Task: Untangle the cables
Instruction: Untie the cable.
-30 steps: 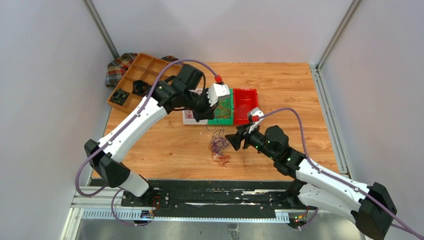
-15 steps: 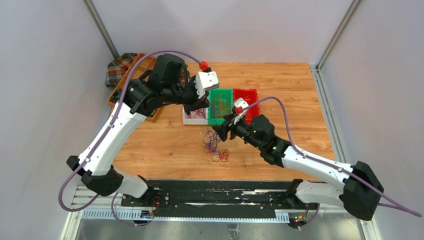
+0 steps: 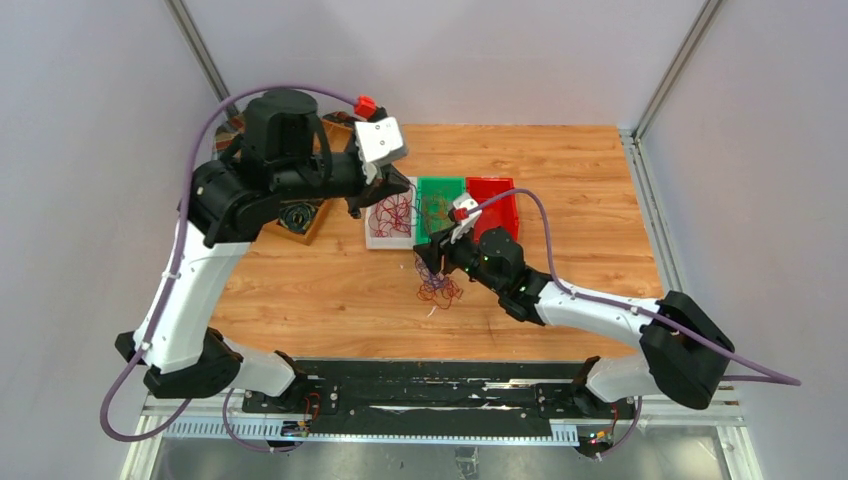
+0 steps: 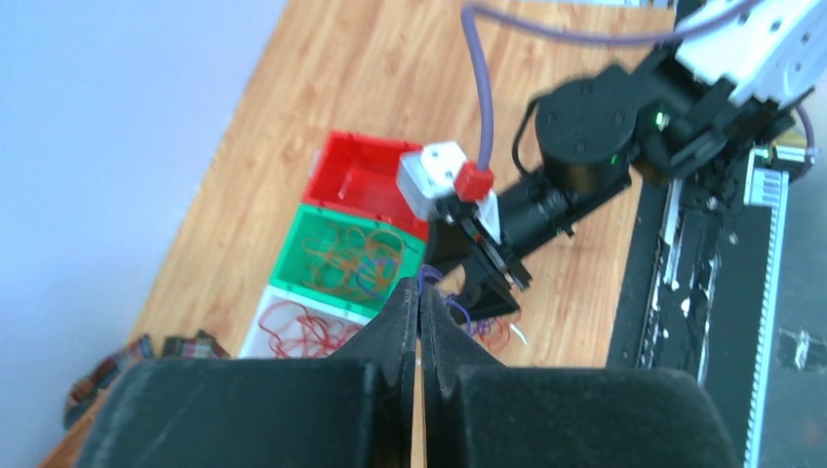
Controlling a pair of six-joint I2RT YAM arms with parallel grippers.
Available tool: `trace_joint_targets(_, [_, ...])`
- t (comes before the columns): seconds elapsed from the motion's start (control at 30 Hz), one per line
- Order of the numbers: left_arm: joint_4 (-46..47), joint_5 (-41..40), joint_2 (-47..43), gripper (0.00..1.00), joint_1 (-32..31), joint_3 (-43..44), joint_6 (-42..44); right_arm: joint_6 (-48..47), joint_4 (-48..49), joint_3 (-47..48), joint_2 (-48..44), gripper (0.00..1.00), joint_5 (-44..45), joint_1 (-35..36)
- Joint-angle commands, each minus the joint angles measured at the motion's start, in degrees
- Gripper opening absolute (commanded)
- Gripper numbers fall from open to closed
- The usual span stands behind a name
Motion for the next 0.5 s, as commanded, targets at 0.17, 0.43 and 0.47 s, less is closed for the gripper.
trace_joint_targets(0.17, [1.20,-4.97,2.07,0.00,-0.37,17.39,-3.58,9.82,12.75,-11.46,3.52,0.48,0.68,0.77])
trace_joint_targets(0.43, [6.31,-12.46,4.46,0.00,-0.37,28.95,-3.73,12.78,15.67,-18.64,4.80,0.48,1.93,2.18])
trace_joint_targets(0.47, [8.08,-12.96,3.50,0.00,-0.37,26.68,-3.28,12.89,15.68,-19.21,4.24,0.48,2.11,2.29])
